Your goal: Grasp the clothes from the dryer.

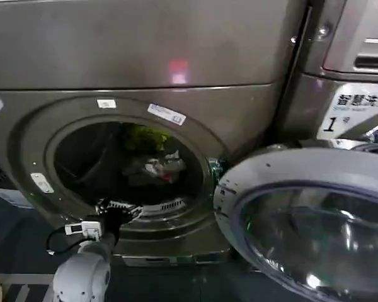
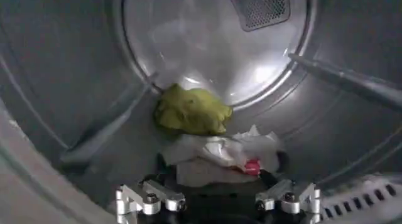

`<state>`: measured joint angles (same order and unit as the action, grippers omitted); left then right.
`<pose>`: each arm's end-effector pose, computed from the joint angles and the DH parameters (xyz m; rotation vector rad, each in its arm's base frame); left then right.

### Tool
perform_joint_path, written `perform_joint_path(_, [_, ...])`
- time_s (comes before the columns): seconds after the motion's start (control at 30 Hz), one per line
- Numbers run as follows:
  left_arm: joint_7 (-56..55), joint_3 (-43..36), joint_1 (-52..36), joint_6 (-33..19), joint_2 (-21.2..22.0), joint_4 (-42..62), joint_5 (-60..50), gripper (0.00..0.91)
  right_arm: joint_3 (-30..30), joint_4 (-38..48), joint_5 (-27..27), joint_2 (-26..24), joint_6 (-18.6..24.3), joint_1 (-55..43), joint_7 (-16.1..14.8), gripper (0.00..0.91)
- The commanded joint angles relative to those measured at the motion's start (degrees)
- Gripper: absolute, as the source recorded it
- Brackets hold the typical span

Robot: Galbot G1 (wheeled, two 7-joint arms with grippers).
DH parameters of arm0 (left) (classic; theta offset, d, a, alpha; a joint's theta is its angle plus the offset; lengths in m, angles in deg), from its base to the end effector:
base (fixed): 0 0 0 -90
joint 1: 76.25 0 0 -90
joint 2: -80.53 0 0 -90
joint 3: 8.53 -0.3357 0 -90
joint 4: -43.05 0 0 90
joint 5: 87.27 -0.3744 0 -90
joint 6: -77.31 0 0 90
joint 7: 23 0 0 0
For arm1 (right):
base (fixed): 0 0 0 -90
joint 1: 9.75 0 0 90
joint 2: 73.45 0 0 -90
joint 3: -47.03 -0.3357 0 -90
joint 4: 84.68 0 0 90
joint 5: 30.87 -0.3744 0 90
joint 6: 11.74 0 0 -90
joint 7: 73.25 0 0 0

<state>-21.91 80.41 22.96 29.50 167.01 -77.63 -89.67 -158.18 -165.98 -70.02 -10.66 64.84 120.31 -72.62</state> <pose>0.2946 0.0029 -0.1944 -0.0196 -2.7767 -0.1327 -0.2467 -0.4772 -0.0484 2.1271 1.8911 -0.1458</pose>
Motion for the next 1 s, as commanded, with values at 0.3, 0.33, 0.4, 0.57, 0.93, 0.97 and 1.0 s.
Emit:
perform_joint_path(0.3, [-0.2, -1.5, -19.9, -11.5, 0.7, 25.2, -3.5, 0.907, 1.0, -0.5, 0.0, -0.3, 0.8, -0.3, 0.0, 0.907])
perform_joint_path(0.33, [-0.1, -1.5, -20.9, -11.6, 0.7, 26.9, -3.4, 0.907, 1.0, -0.5, 0.0, -0.3, 0.8, -0.4, 0.0, 0.907])
perform_joint_path(0.4, [0.6, -1.4, -24.7, -12.2, 0.8, 30.8, -3.5, 0.907, 1.2, -0.6, 0.0, -0.3, 0.8, -0.5, 0.1, 0.907])
perform_joint_path(0.57, [0.9, -1.2, -30.1, -13.7, 1.1, 38.5, -4.1, 0.907, 1.7, -0.8, 0.1, -0.4, 1.0, -0.8, 0.1, 0.907])
perform_joint_path(0.93, [31.9, 0.2, -40.4, -21.4, -0.7, 50.1, -43.3, 0.907, 2.5, -1.0, 0.5, -0.8, 1.0, -0.8, 0.1, 0.907])
perform_joint_path(0.97, [37.3, 1.1, -41.3, -26.6, -0.8, 50.6, -50.2, 0.907, 2.6, -1.1, 0.6, -0.7, 1.0, -0.9, 0.1, 0.907])
perform_joint_path(1.0, [41.3, 1.9, -41.9, -30.9, -0.6, 50.9, -55.8, 0.907, 3.0, -1.4, 1.1, -0.6, 1.1, -1.1, 0.1, 0.907])
